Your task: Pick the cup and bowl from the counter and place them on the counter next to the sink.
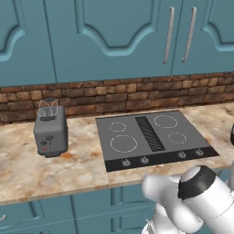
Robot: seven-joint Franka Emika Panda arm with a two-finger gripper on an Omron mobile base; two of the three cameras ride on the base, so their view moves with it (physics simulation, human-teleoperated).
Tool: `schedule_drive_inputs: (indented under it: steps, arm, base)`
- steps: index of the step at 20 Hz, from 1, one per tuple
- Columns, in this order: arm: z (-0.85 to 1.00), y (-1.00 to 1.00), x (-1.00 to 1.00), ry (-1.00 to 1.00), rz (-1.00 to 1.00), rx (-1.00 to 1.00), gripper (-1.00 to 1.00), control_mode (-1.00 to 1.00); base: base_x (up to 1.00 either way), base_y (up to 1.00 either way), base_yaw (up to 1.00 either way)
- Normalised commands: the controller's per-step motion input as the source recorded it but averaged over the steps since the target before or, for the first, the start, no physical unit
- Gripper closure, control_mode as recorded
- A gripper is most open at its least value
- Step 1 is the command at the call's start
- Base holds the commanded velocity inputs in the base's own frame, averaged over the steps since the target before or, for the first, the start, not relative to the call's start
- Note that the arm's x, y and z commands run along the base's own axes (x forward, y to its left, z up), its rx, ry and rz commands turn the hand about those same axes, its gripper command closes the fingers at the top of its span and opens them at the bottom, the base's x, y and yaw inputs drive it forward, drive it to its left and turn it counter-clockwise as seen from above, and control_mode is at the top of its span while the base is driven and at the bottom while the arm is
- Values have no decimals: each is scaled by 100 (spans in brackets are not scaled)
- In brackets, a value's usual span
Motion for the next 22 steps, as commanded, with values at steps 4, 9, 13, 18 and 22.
schedule_drive_inputs:
  steps: [4, 9, 13, 18, 22]
  arm:
    - [4, 91, 0, 27, -16, -17, 100, -100]
    - [5, 68, 17, 14, -6, -3, 100, -100]
    - [0, 61, 12, 2, 0, 4, 100, -100]
    - [0, 65, 0, 0, 1, 10, 100, -100]
    - [1, 75, 0, 0, 2, 10, 100, -100]
  base:
    - [0, 0, 0]
    - [0, 0, 0]
    - [0, 0, 0]
    - [0, 0, 0]
    - [0, 0, 0]
